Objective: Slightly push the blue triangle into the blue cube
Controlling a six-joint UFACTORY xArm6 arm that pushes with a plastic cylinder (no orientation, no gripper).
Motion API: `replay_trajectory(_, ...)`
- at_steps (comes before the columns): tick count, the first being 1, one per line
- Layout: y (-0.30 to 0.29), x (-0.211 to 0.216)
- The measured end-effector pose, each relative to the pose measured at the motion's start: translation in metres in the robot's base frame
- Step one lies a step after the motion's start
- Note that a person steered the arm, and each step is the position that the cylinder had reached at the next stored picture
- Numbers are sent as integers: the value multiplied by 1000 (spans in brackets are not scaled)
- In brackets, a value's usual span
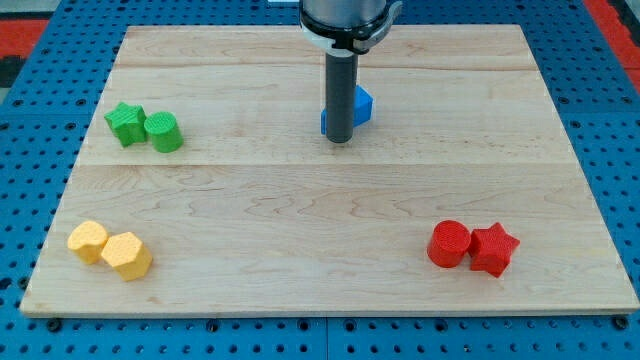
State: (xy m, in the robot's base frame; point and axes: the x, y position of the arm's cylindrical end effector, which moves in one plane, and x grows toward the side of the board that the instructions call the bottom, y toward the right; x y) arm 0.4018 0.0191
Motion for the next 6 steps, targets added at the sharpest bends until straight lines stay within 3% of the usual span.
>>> replay_trajectory(6,9,-5)
